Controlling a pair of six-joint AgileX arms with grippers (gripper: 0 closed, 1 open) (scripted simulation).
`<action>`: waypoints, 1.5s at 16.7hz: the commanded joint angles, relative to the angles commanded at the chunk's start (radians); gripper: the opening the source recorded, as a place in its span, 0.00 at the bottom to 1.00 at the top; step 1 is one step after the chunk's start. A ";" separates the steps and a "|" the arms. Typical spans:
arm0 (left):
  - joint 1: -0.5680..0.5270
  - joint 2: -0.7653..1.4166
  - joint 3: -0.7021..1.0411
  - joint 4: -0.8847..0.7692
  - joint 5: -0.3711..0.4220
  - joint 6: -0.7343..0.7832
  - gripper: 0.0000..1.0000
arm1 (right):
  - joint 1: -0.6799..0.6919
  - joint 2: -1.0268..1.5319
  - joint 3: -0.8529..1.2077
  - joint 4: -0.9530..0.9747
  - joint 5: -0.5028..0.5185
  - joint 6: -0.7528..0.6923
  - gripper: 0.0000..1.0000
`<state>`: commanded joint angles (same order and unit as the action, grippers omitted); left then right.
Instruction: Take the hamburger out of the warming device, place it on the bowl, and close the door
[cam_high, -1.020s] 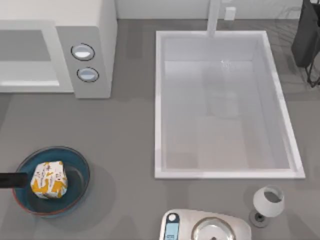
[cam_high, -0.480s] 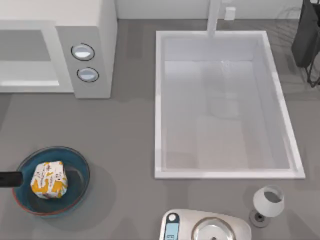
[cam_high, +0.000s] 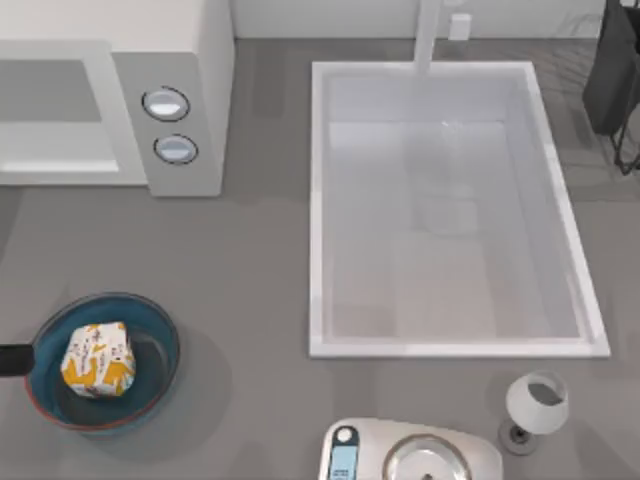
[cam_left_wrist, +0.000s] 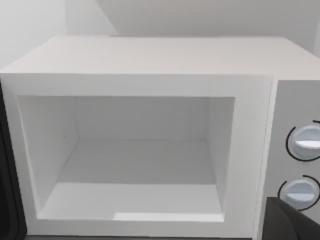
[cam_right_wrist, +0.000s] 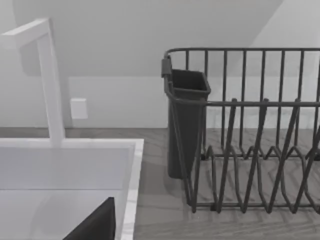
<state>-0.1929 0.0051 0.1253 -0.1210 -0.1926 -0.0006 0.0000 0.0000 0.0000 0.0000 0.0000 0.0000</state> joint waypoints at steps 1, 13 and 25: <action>-0.016 -0.023 0.000 -0.024 -0.015 0.000 0.00 | 0.000 0.000 0.000 0.000 0.000 0.000 1.00; 0.050 0.007 0.103 -0.135 0.040 0.090 0.00 | 0.000 0.000 0.000 0.000 0.000 0.000 1.00; 0.890 1.172 0.921 -0.431 0.651 0.689 0.00 | 0.000 0.000 0.000 0.000 0.000 0.000 1.00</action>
<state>0.6972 1.1768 1.0466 -0.5524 0.4585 0.6887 0.0000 0.0000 0.0000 0.0000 0.0000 0.0000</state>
